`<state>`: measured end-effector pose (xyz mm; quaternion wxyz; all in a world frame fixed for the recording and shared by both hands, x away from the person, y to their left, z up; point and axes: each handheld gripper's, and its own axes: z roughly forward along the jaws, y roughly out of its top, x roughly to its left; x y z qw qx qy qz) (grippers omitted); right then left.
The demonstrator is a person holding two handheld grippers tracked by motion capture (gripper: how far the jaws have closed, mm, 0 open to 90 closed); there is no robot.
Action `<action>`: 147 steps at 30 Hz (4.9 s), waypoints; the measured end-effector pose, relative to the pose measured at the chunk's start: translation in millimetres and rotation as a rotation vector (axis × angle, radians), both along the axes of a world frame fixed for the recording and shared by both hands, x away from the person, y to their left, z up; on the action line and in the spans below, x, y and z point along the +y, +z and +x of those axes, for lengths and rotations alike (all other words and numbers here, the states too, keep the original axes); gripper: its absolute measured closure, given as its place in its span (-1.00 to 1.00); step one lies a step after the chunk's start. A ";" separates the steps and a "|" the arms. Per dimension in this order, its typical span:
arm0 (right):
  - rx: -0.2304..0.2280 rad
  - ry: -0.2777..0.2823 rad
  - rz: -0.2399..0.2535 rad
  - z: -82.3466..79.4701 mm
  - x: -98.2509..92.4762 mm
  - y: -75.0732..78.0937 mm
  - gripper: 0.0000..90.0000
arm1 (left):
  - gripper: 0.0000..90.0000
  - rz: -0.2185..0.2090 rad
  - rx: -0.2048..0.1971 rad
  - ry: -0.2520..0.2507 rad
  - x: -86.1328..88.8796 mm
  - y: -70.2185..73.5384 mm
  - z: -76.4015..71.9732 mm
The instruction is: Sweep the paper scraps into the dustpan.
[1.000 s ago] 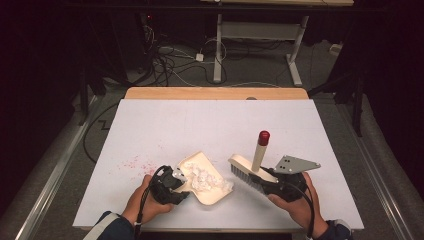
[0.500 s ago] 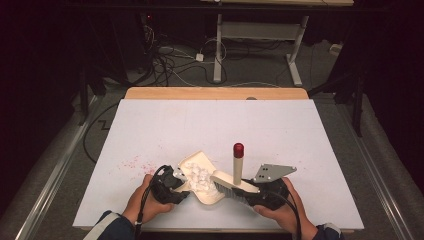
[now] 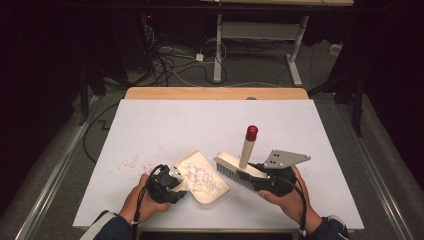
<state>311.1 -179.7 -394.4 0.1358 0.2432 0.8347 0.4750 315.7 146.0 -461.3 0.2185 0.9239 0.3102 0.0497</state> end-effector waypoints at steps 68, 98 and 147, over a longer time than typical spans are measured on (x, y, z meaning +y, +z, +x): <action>-0.127 -0.077 -0.080 109.4 72.6 -52.0 0.50 | 0.41 -0.013 0.005 0.083 19.9 -1.1 11.2; -0.070 0.130 -0.038 49.1 74.7 -25.8 0.50 | 0.41 -0.021 -0.003 0.096 22.8 2.6 11.1; -0.036 0.052 -0.030 25.9 -8.0 -1.9 0.50 | 0.41 -0.091 -0.044 0.176 39.0 4.7 16.4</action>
